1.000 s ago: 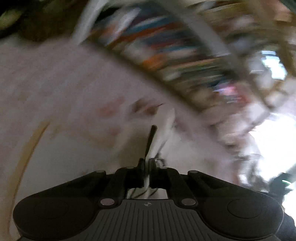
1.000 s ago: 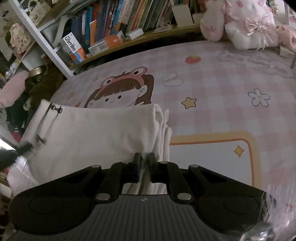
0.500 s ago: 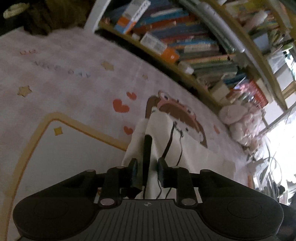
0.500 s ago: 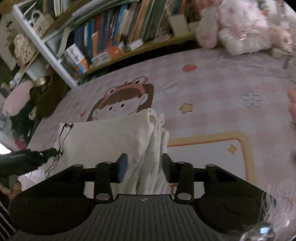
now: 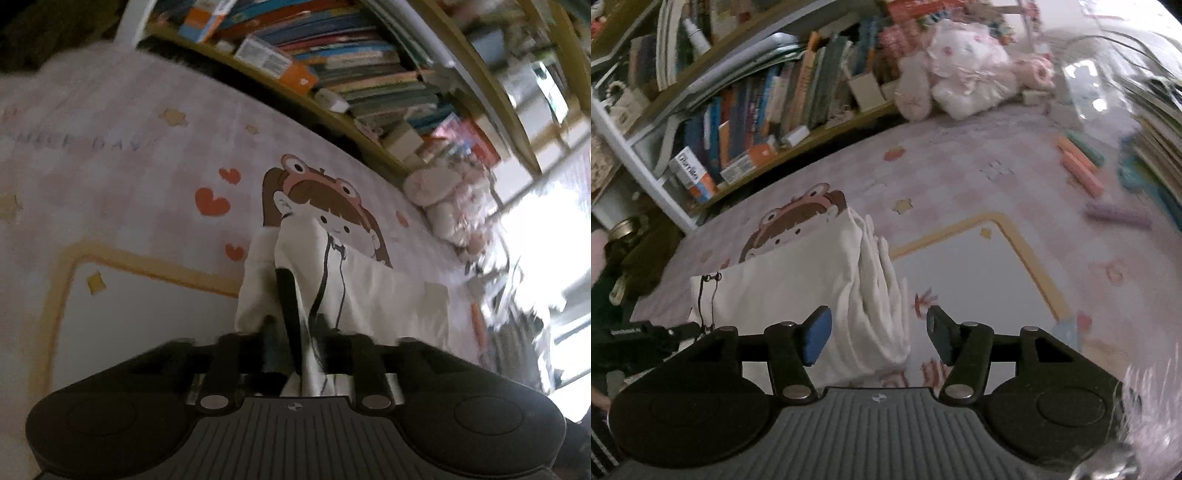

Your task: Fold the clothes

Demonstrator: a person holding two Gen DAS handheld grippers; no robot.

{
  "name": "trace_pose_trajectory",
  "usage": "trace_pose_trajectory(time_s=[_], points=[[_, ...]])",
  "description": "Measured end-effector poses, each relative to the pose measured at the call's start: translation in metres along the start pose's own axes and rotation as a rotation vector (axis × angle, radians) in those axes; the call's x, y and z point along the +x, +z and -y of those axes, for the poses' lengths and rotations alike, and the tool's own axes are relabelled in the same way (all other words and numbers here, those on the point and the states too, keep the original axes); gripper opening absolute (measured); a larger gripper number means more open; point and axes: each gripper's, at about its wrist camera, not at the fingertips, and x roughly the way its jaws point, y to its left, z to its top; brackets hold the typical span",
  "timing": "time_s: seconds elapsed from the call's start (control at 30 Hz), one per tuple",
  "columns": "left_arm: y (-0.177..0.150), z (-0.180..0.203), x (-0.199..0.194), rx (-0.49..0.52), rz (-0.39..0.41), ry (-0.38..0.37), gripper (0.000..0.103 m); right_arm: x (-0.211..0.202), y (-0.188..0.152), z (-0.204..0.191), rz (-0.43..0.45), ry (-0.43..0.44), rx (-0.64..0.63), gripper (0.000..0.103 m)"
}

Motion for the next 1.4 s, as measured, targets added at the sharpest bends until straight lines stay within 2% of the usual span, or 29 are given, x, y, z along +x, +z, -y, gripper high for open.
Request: trace_pose_trajectory(time_s=[0.1,0.17,0.27,0.5,0.63,0.7,0.93,1.07,1.17,1.27,1.33,1.37,1.4], points=[[0.004,0.004,-0.007,0.103,0.026,0.027,0.065,-0.007,-0.013,-0.007,0.012,-0.031,0.029,0.060],[0.008,0.004,-0.008,0.141,0.019,0.032,0.070,-0.009,-0.019,-0.011,0.017,-0.048,0.045,0.061],[0.014,0.000,-0.004,0.142,-0.014,0.034,0.072,-0.013,-0.028,-0.017,0.023,-0.071,0.069,0.062],[0.017,-0.020,0.005,0.058,-0.074,0.018,0.075,-0.017,-0.035,-0.030,0.040,-0.111,0.082,0.063],[0.015,-0.028,0.011,-0.004,-0.104,-0.019,0.077,-0.016,-0.029,-0.029,0.057,-0.134,0.096,0.069],[0.013,-0.027,0.012,-0.014,-0.108,-0.028,0.081,-0.010,-0.019,-0.025,0.067,-0.138,0.110,0.074],[0.011,-0.022,0.018,-0.048,-0.104,-0.058,0.087,0.036,0.029,-0.008,-0.060,-0.133,0.111,0.076],[0.011,-0.018,0.021,-0.051,-0.097,-0.061,0.093,0.063,0.039,-0.004,-0.148,-0.118,0.105,0.075],[0.012,-0.015,0.023,-0.042,-0.097,-0.055,0.094,0.074,0.039,-0.006,-0.189,-0.075,0.112,0.073],[0.014,-0.012,0.025,-0.042,-0.100,-0.048,0.094,0.079,0.036,-0.013,-0.186,-0.048,0.104,0.069],[0.015,-0.011,0.027,-0.049,-0.105,-0.055,0.093,0.080,0.034,-0.019,-0.188,-0.048,0.074,0.054],[0.016,-0.011,0.029,-0.056,-0.109,-0.063,0.092,0.081,0.032,-0.023,-0.190,-0.047,0.054,0.050],[0.016,-0.010,0.030,-0.065,-0.114,-0.074,0.088,0.080,0.031,-0.025,-0.188,-0.042,0.040,0.044]])
